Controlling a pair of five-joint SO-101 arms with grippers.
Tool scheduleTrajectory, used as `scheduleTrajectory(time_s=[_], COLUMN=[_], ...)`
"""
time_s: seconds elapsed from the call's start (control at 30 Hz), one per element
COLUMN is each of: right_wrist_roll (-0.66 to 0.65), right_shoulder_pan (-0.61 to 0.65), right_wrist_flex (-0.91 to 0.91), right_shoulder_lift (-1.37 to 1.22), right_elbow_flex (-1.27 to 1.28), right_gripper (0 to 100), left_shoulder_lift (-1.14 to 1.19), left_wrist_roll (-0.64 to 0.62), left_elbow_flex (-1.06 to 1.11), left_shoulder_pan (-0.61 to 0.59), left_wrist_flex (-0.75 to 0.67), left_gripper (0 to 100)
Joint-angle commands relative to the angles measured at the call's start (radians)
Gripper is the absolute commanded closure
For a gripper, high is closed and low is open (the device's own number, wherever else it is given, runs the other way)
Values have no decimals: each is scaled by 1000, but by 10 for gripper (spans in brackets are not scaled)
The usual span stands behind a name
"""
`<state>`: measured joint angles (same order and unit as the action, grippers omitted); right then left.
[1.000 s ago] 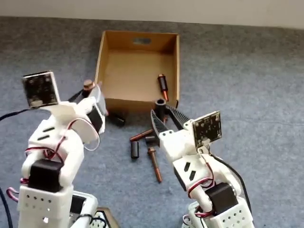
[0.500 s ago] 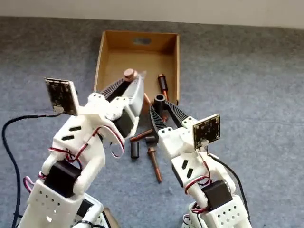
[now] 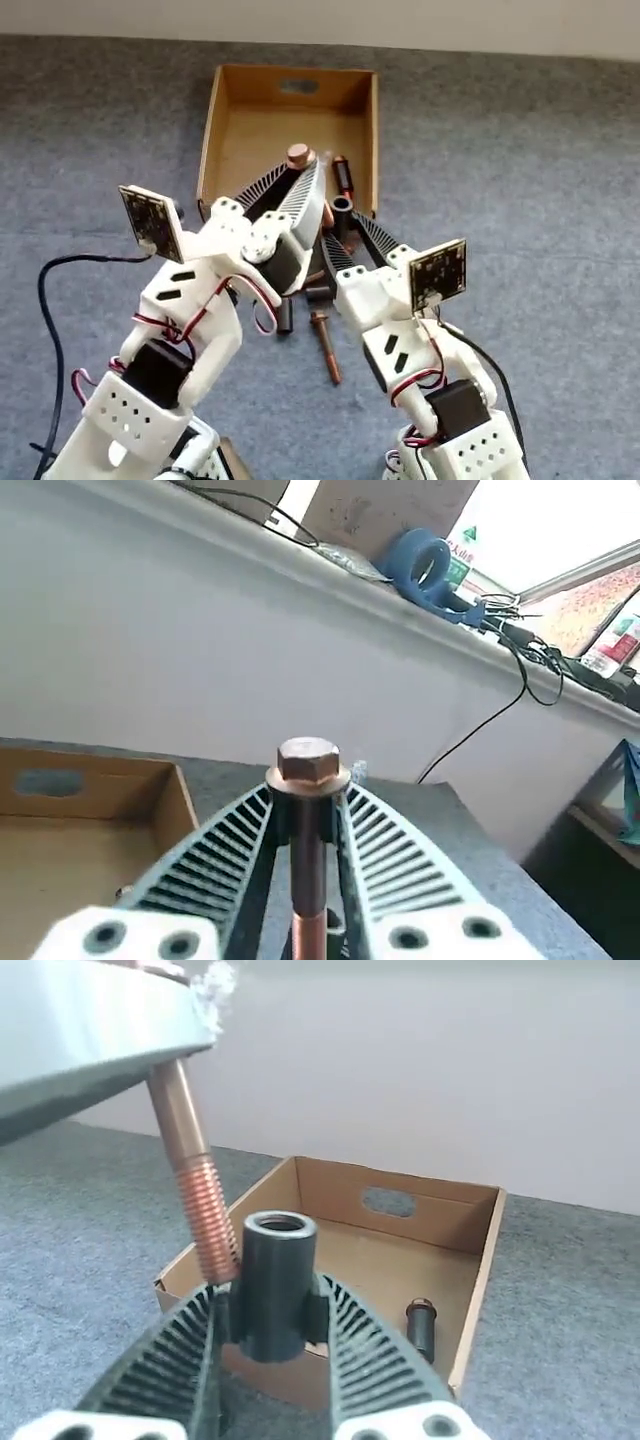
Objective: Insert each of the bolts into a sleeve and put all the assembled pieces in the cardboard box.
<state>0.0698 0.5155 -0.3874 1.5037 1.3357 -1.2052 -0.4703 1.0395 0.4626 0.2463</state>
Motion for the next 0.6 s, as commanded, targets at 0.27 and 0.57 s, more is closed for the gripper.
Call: scheduleTrajectory(time_s=[0.27, 0.57], right_wrist_roll=[12, 12], right_shoulder_pan=[-8, -7], right_wrist_flex=[24, 24], right_shoulder_lift=[12, 12], right_elbow_flex=[-5, -5], right_gripper=[991, 991], left_shoulder_lift=[-7, 105], left_wrist_roll=[-5, 26], left_elbow_flex=[-124, -162], left_shoulder_pan=[12, 21], left_wrist_flex=[-29, -29], left_gripper=[993, 993])
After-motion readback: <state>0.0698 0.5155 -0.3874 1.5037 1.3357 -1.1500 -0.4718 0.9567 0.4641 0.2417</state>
